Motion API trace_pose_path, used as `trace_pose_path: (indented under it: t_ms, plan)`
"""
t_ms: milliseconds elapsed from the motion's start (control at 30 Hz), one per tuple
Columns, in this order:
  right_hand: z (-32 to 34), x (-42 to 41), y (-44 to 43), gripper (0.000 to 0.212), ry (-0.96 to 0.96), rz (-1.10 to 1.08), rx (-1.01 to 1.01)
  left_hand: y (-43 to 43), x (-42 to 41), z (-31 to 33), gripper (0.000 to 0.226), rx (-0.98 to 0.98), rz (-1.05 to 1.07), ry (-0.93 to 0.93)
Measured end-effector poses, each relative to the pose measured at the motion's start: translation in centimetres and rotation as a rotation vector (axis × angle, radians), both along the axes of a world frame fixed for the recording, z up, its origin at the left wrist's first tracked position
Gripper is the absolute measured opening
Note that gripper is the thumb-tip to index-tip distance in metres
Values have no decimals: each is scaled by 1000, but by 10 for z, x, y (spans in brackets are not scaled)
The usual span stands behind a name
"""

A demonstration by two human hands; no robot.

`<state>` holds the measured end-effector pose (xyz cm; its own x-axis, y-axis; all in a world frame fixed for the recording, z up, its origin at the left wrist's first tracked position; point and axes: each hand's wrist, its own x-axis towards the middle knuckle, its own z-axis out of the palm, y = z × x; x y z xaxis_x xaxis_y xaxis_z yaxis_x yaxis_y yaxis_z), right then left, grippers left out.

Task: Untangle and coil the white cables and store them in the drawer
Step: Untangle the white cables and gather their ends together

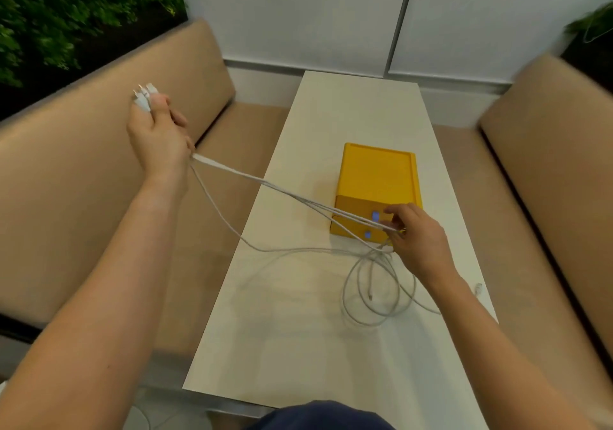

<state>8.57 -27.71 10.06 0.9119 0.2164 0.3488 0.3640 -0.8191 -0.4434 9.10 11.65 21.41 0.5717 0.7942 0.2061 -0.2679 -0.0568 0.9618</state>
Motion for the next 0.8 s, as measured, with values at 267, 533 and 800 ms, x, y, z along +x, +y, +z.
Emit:
trace_pose_path:
  t_ms: [267,533,800]
  plan:
    - [19,2,17,35,290,-138,528,-43,-7,0,27,226,-216,4]
    - [58,-9,43,42,539,167,667,-153,-47,-60,28,662,-903,310]
    - [79,-10,34,25,607,433,595,-151,-31,-70,22,671,-673,278]
